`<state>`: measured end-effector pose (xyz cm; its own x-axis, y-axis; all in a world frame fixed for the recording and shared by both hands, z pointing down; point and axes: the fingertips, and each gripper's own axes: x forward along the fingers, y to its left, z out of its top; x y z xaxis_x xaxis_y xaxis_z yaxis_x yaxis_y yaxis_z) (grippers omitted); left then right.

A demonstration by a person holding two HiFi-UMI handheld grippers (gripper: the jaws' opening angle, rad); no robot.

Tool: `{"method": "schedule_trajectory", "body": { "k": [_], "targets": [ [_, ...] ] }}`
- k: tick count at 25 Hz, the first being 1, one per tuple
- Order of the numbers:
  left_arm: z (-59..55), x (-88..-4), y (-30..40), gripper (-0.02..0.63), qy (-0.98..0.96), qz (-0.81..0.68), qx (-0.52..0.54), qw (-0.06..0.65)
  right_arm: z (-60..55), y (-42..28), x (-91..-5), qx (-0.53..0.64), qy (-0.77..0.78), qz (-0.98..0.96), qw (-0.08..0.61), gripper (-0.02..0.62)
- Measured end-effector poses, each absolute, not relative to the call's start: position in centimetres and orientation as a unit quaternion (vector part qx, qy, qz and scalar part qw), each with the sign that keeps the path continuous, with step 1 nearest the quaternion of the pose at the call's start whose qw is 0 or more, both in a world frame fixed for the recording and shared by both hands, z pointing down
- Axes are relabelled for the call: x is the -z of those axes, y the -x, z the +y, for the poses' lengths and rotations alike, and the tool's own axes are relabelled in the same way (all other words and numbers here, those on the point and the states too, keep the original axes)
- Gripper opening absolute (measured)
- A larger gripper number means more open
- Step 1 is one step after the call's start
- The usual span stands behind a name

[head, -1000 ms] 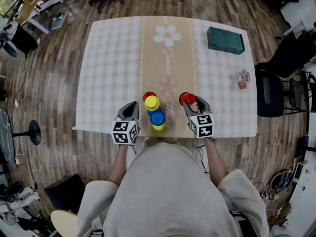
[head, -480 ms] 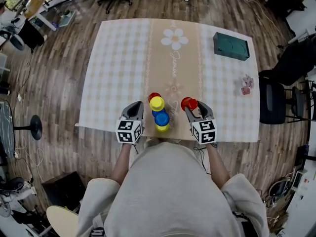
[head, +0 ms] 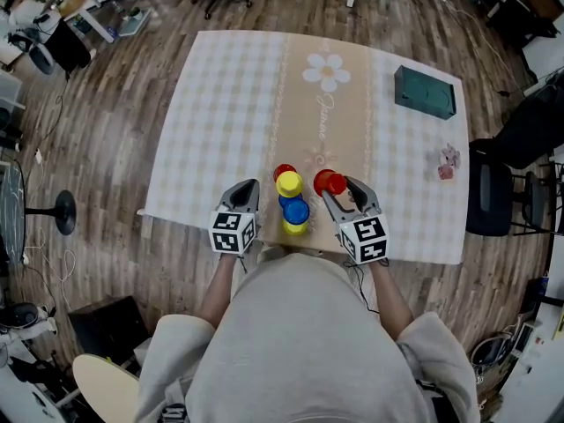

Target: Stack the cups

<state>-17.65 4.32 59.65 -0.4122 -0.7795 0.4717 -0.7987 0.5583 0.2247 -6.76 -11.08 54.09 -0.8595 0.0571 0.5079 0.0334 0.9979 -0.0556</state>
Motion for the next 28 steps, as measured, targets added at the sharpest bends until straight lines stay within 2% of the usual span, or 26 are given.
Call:
{"method": "schedule_trajectory", "body": {
  "k": [9,28],
  "targets": [
    [5.2,-59.5,17.9,0.014,-0.460,-0.846,-0.010,0.271,-7.0,8.7,-51.6,0.008,0.095,-0.963,0.252,0.227],
    [6.1,-60.4,17.5,0.014,-0.449,-0.849,0.007,0.277,-2.1,9.0,-52.4,0.044,0.151,-0.942,0.296,0.229]
  ]
}}
